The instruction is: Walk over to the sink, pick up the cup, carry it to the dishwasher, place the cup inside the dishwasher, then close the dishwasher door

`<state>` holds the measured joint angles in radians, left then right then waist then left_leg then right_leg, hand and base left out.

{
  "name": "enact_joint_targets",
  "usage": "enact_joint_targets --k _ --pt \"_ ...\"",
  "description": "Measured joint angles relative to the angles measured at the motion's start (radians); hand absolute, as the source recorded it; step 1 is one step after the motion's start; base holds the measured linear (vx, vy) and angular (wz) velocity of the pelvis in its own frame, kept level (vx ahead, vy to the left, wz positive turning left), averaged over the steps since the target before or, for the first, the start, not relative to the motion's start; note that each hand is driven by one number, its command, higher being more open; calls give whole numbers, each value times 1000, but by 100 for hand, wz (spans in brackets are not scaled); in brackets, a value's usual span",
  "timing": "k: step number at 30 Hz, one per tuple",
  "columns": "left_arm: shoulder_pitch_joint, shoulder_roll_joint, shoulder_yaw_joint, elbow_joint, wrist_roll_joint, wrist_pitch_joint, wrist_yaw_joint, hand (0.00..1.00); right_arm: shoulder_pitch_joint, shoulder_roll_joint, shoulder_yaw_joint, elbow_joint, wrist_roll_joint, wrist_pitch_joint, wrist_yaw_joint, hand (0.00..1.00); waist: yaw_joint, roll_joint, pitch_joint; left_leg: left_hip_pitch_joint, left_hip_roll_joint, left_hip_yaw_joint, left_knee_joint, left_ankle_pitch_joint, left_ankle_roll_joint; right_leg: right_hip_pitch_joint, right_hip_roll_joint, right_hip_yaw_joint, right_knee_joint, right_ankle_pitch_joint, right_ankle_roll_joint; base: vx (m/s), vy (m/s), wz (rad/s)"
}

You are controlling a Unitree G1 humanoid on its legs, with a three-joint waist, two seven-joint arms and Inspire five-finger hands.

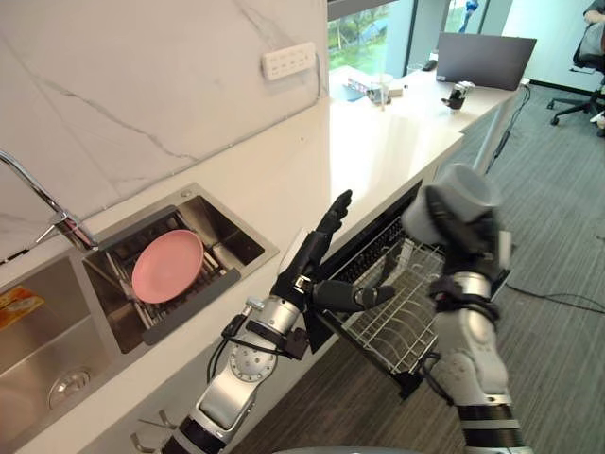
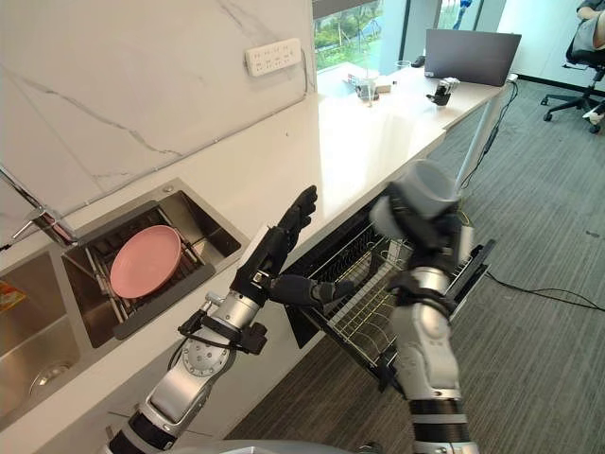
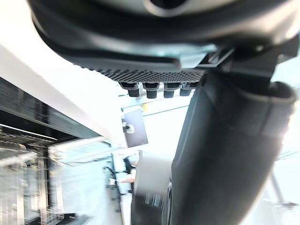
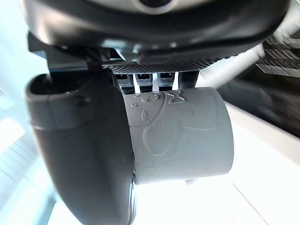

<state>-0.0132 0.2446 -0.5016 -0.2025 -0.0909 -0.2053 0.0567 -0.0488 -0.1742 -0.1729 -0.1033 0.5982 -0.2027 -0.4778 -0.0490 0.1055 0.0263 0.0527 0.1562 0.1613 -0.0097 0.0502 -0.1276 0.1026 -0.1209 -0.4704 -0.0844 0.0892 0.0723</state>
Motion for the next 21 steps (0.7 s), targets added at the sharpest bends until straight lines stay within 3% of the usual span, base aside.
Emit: enact_joint_targets --k 6,10,15,21 --pt "25 -61 -10 0 -57 -4 -106 100 53 19 -42 -24 7 -55 -21 0 -18 1 4 -11 3 16 4 -3 -1 -16 1 13 0 -2 3 -7 8 -7" --pt "48 -65 -39 17 -265 53 -219 100 72 23 -87 -22 6 -57 -26 0 -18 -4 8 -17 2 16 3 -4 0 -22 -1 13 0 -3 5 0 0 0" --pt "85 -90 -69 232 -238 63 -209 100 104 24 -156 14 8 -63 -9 0 -25 -4 11 -24 1 17 -4 -4 1 -32 0 13 0 -2 2 24 2 0" --pt "174 -90 63 498 -46 62 -148 100 153 31 -188 124 49 -60 133 0 -31 -6 36 -24 1 14 -13 -4 1 -32 0 9 1 -7 5 11 1 1"
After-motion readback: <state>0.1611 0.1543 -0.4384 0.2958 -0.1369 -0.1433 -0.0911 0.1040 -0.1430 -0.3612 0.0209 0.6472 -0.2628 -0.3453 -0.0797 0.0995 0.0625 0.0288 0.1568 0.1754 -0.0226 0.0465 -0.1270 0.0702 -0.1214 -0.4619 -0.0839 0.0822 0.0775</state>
